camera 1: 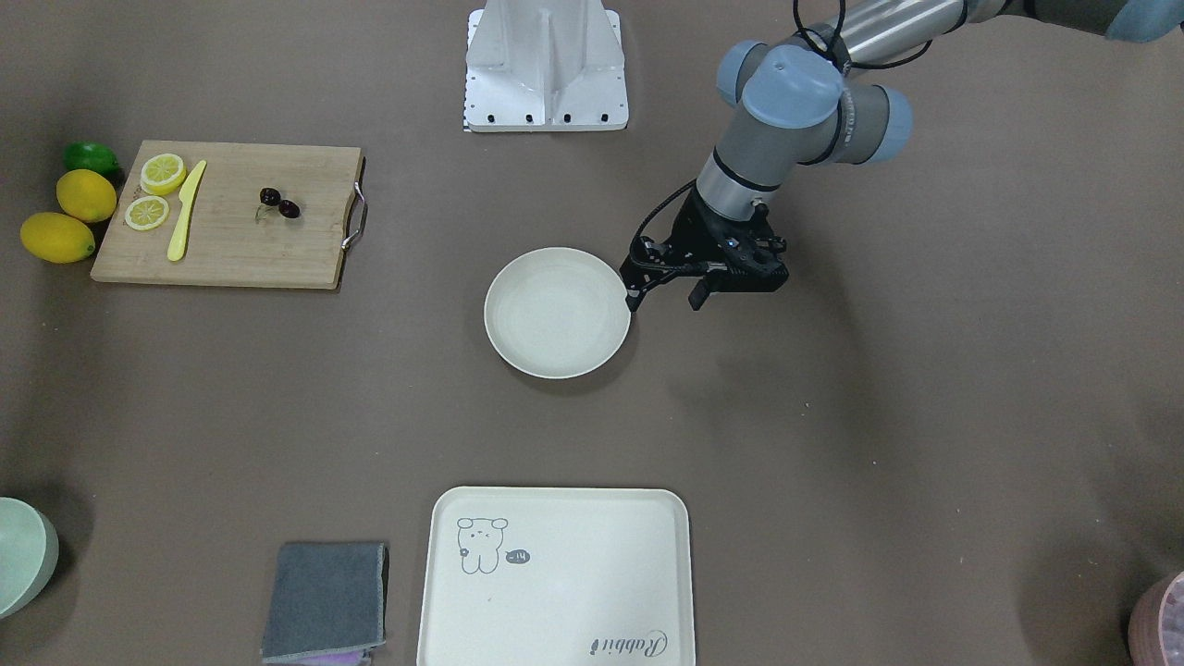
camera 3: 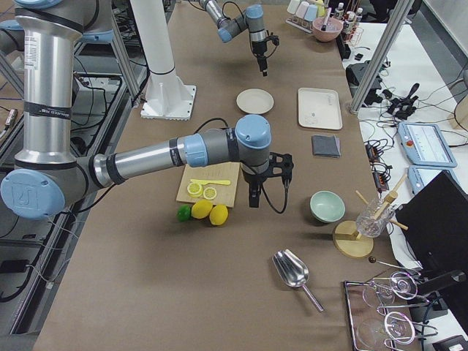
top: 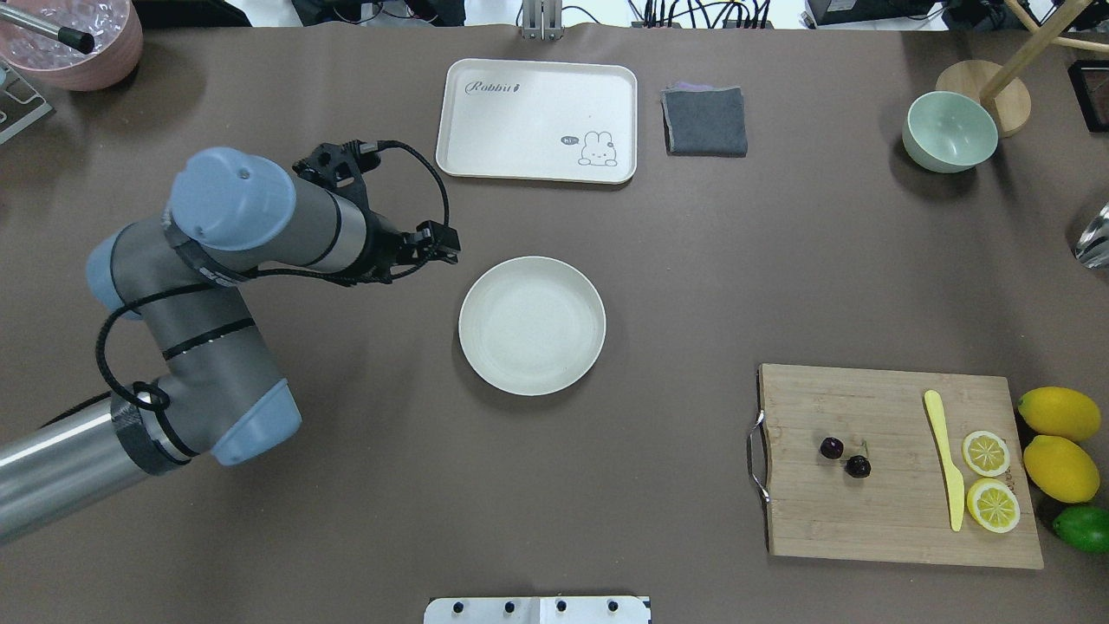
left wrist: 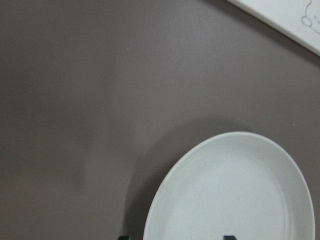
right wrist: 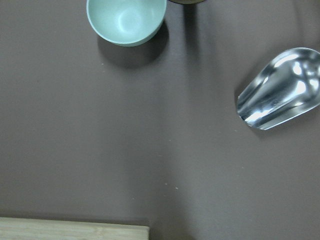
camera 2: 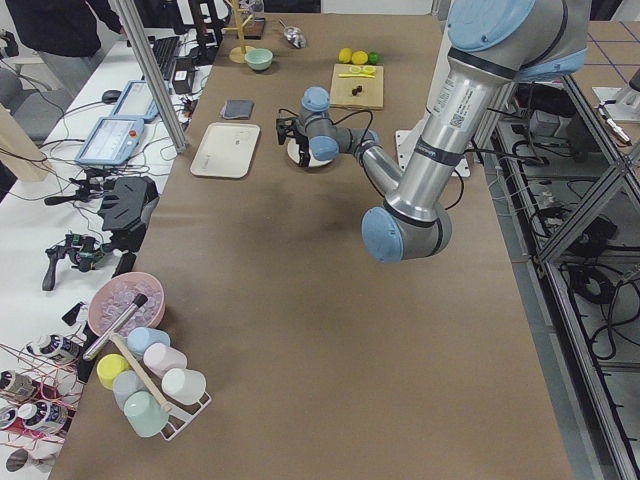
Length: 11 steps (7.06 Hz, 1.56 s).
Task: Place red cherry on plate
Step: 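Carry the white plate to the table centre and set it down, then draw the left gripper back while the right gripper moves over the cherries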
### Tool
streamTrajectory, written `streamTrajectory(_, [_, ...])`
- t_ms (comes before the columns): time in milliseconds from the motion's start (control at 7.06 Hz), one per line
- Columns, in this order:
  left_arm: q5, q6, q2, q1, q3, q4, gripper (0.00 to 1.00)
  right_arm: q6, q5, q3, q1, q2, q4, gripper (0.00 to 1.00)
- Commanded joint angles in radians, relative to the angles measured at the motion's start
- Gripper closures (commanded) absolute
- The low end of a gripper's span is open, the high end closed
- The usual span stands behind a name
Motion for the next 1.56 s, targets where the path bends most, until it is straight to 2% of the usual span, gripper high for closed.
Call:
streamTrajectory(0, [-0.011, 0.225, 0.071, -0.137, -0.006, 0.007, 0.02, 0.384, -0.026, 0.017, -0.213, -0.011, 0.288, 0.0])
streamTrajectory(142, [-0.046, 0.31, 0.078, -0.208, -0.001, 0.015, 0.02, 0.409, -0.073, 0.021, -0.32, -0.026, 0.391, 0.0])
streamTrajectory(283, [-0.081, 0.345, 0.101, -0.249, 0.0, 0.013, 0.02, 0.411, -0.144, 0.024, -0.447, -0.026, 0.444, 0.0])
streamTrajectory(708, [-0.072, 0.352, 0.153, -0.277, 0.006, -0.022, 0.02, 0.413, -0.4, 0.136, -0.765, -0.018, 0.46, 0.0])
streamTrajectory(850, [-0.072, 0.364, 0.167, -0.288, 0.008, -0.053, 0.02, 0.411, -0.446, 0.142, -0.835, -0.015, 0.46, 0.0])
streamTrajectory(1133, [-0.074, 0.393, 0.17, -0.296, 0.006, -0.053, 0.02, 0.41, -0.46, 0.127, -0.909, -0.024, 0.458, 0.0])
streamTrajectory(1274, [-0.074, 0.393, 0.183, -0.296, 0.0, -0.054, 0.02, 0.41, -0.462, 0.109, -0.918, -0.027, 0.46, 0.05])
streamTrajectory(1416, [-0.074, 0.395, 0.185, -0.303, 0.002, -0.059, 0.02, 0.41, -0.464, 0.086, -0.935, -0.026, 0.46, 0.19])
